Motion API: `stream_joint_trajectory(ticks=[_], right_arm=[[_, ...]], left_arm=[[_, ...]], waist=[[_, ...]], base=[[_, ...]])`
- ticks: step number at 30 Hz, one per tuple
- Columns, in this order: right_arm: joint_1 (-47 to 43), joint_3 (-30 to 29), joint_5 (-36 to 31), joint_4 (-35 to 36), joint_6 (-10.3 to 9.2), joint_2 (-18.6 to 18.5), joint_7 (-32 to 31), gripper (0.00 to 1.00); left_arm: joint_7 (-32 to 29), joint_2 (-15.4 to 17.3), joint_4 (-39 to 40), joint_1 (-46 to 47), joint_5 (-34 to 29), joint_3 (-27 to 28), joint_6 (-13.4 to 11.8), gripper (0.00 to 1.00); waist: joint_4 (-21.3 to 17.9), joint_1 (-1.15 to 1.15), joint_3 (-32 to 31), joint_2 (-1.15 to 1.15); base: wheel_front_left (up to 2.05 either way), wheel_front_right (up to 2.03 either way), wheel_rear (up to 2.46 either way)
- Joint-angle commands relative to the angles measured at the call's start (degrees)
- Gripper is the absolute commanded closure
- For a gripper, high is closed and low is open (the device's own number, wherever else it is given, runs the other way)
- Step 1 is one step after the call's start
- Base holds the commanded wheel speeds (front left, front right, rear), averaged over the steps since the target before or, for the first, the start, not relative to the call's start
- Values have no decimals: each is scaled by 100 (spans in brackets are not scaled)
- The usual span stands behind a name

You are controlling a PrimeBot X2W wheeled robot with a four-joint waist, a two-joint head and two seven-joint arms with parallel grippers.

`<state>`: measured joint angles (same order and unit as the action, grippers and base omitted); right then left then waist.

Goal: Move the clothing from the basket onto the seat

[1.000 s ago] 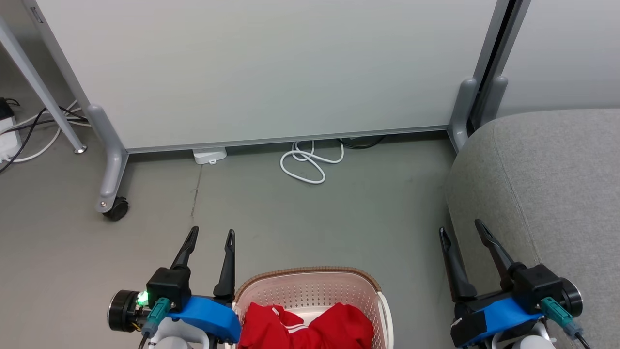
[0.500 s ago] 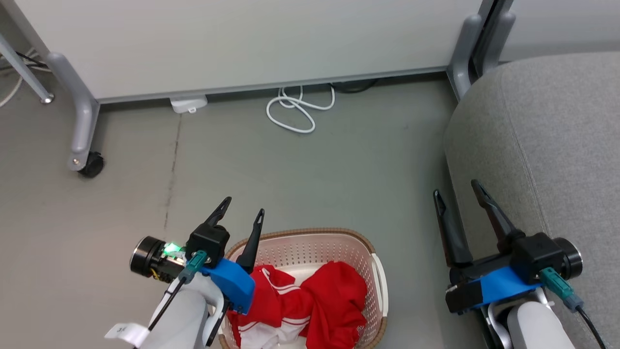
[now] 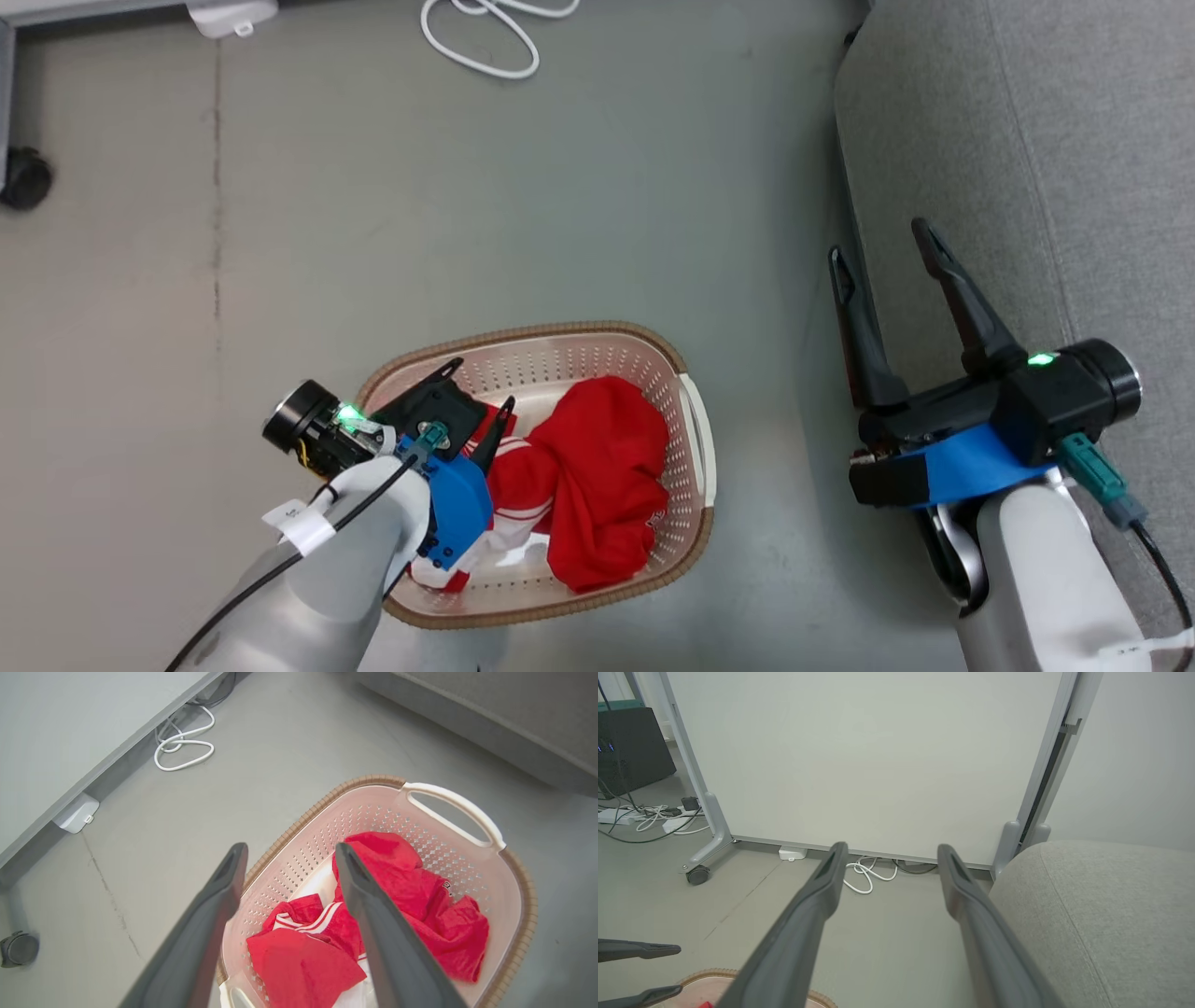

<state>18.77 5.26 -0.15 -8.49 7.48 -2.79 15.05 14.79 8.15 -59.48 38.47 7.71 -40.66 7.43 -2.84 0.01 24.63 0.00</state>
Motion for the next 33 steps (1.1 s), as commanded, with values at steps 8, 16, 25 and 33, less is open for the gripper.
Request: stream_joint_trajectory(ticks=[8,16,25,33], right_arm=[[629,103,-211,249,3,-18,20,0],[886,107,-300,461,3,-18,20,0],[961,66,-298,652,3,-18,20,0],[992,8,-373,868,3,-18,20,0]], left_arm=[[-500,210,-879,891,404,-1310,0,0],[-1183,488,-1144,1421,636,-2399,0,0],[-1841,608,-1228,1835,677,-3156,0,0],[-2153,638,-1231,1931,442,-3271,0,0]], waist=[[-304,-1,1268,0],[-408,-1,1970,0],[-484,-1,2453,0],[-551,-1,2843,0]], base=[[0,0,0],[0,0,0],[0,0,0],[0,0,0]])
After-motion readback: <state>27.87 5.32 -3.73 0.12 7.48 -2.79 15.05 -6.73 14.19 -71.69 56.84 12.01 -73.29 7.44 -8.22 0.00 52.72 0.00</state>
